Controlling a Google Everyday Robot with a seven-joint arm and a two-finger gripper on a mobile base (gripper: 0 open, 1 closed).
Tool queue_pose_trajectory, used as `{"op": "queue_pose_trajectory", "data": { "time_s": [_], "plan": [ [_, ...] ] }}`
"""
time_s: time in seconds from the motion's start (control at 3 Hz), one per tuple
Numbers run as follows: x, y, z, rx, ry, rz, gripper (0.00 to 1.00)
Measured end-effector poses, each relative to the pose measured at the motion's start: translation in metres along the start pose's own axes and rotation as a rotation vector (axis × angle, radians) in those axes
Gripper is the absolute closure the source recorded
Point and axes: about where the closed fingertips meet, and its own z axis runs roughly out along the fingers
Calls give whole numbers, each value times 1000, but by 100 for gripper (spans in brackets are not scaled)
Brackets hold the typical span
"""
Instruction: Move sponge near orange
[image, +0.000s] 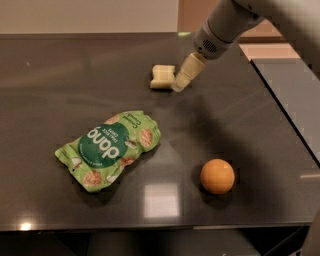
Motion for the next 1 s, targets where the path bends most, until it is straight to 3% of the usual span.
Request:
{"op": "queue_pose_trajectory", "data": {
  "time_s": [1.0],
  "plan": [
    [-43,7,73,-40,-13,57,0]
  ]
}}
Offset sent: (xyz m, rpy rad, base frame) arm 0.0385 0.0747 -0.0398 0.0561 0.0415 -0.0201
